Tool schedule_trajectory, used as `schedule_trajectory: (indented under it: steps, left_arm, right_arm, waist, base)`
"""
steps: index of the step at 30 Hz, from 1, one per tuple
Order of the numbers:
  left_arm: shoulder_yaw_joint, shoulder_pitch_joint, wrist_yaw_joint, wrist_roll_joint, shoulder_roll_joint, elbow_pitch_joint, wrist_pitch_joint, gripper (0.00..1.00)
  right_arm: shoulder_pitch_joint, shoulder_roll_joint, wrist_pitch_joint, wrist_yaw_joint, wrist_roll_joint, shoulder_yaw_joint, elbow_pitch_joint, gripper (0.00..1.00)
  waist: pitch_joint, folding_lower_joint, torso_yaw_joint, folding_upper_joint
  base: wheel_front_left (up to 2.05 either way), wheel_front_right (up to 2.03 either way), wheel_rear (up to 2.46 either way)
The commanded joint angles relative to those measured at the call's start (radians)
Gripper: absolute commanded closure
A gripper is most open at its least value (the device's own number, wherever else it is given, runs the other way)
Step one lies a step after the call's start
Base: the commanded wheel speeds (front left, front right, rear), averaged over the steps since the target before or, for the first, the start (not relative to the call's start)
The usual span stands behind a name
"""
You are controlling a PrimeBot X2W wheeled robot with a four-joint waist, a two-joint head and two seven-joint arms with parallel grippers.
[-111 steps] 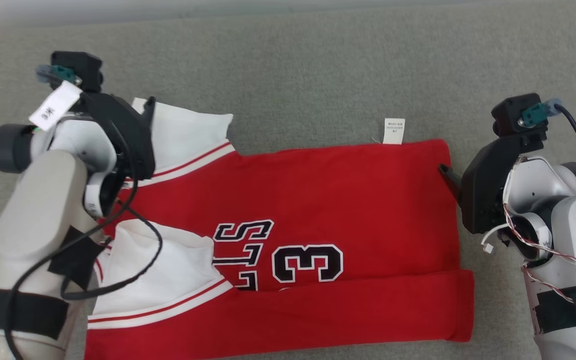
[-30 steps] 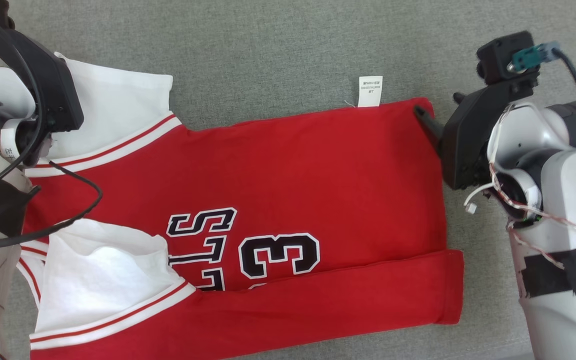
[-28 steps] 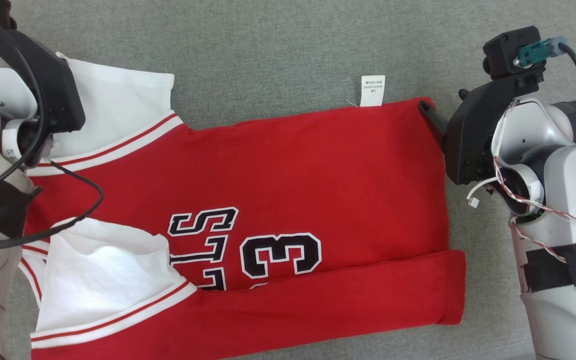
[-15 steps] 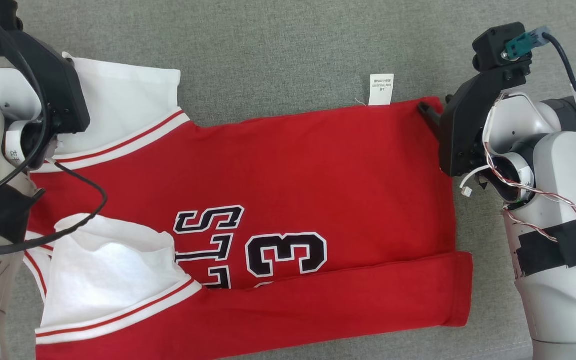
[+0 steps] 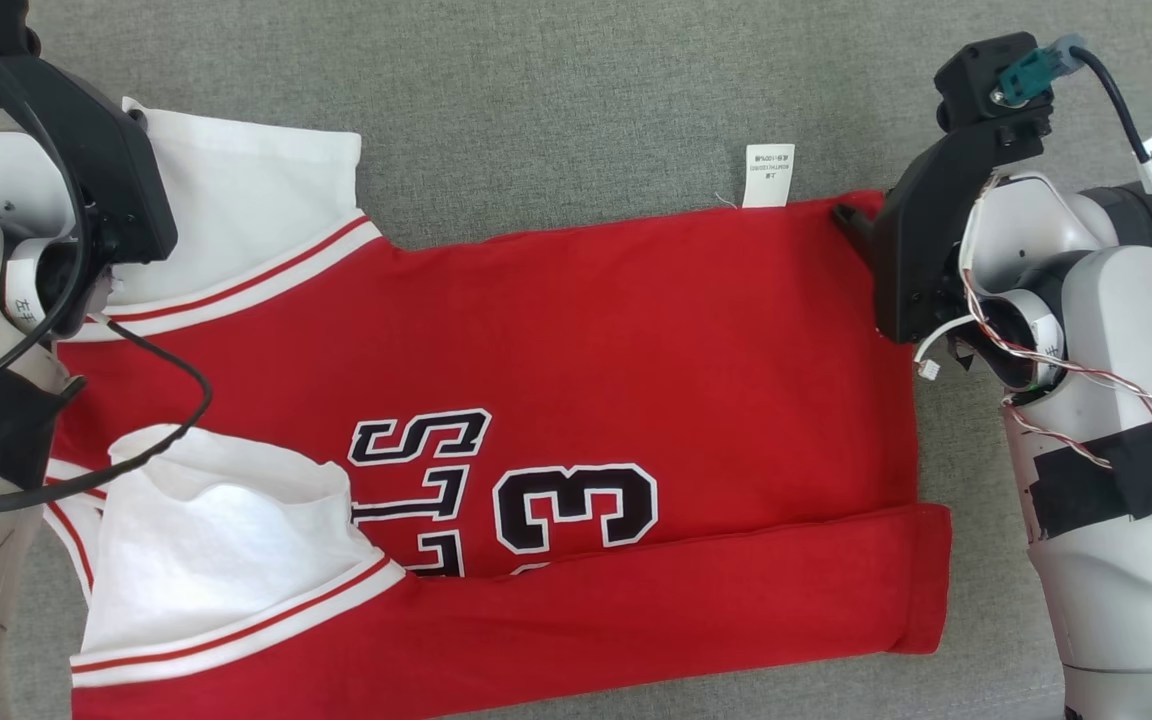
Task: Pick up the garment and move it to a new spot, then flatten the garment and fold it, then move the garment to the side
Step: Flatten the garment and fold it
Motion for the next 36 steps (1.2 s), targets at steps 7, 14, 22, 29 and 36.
schedule_trajectory:
  steps: [7,14,22,29,36]
  left_arm:
    - [-0.005,0.02,0.005,-0.016,0.01,0.0,-0.003,1.0]
    - [-0.007,0.026,0.008,-0.018,0.015,-0.018,-0.032,1.0]
    - [0.016,0.077,0.025,-0.042,-0.017,-0.06,-0.12,1.0]
    - [0.04,0.192,0.043,-0.065,-0.027,-0.14,-0.255,1.0]
    - [0.06,0.341,0.063,-0.085,-0.027,-0.282,-0.37,1.0]
  right_arm:
    - [0.003,-0.001,0.026,0.0,0.009,0.029,-0.002,1.0]
    - [0.012,-0.002,-0.015,0.0,-0.01,0.017,-0.032,1.0]
    - [0.057,-0.002,-0.05,0.0,-0.014,0.01,-0.049,1.0]
    - [0.141,-0.002,-0.091,0.0,-0.03,0.019,-0.107,1.0]
    - [0.242,-0.002,-0.12,0.0,-0.052,0.039,-0.168,1.0]
  waist:
    - [-0.005,0.0,0.002,0.0]
    - [-0.017,0.0,-0.001,0.0]
    - [-0.058,0.0,0.012,0.0]
    - [-0.126,0.0,0.035,0.0]
    - [-0.182,0.0,0.065,0.0]
  base:
    - [0.0,0.0,0.0]
    - [0.0,0.0,0.0]
    - [0.0,0.0,0.0]
    - [0.0,0.0,0.0]
    - [0.0,0.0,0.0]
